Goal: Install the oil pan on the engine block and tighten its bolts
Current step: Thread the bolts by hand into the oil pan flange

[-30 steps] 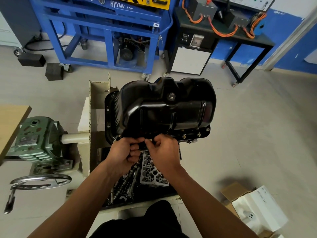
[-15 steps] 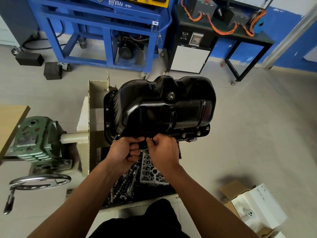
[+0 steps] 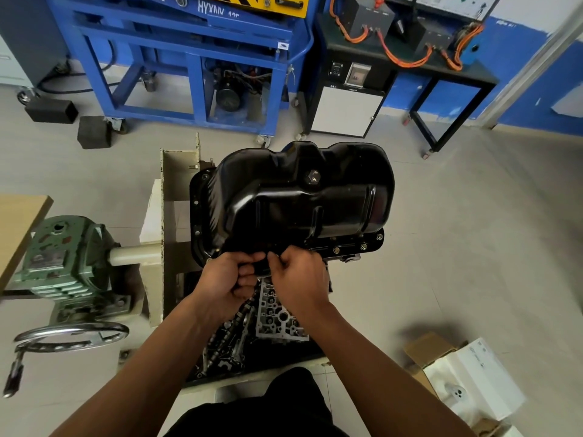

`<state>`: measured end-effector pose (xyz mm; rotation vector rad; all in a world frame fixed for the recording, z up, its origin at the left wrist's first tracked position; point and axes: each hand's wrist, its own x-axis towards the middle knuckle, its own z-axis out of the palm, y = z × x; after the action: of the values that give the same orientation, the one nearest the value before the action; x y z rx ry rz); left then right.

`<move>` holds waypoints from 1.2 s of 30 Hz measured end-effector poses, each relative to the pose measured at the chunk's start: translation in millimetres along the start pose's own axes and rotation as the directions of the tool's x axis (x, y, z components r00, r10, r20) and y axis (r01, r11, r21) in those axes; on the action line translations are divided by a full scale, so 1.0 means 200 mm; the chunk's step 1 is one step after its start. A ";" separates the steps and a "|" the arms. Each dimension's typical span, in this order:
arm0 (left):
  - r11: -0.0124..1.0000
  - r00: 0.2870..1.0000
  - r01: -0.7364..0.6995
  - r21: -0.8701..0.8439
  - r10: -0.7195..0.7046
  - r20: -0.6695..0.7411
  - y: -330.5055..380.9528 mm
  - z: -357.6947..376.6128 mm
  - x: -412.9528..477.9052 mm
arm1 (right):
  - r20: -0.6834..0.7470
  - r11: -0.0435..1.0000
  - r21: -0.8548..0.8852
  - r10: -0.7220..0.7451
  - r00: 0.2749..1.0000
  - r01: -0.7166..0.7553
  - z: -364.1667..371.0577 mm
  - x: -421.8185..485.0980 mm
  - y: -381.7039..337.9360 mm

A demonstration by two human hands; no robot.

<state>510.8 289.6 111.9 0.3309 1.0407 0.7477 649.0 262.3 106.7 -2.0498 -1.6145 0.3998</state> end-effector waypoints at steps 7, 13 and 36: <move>1.000 1.000 0.004 0.005 -0.004 -0.001 0.00 0.00 0.00 | 0.005 0.998 0.057 0.010 1.000 -0.010 0.00 0.00 0.01; 1.000 1.000 0.004 0.022 -0.004 0.007 0.01 -0.01 0.00 | -0.025 1.000 -0.016 0.014 1.000 -0.015 0.00 0.01 -0.01; 1.000 0.983 -0.011 -0.018 0.014 0.182 -0.01 0.01 -0.07 | 0.192 0.951 0.103 -0.307 0.932 0.292 -0.10 -0.08 -0.16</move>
<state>509.2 278.2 120.3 0.3846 0.8598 0.7231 628.7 247.9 140.8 -1.7154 -1.9701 0.5656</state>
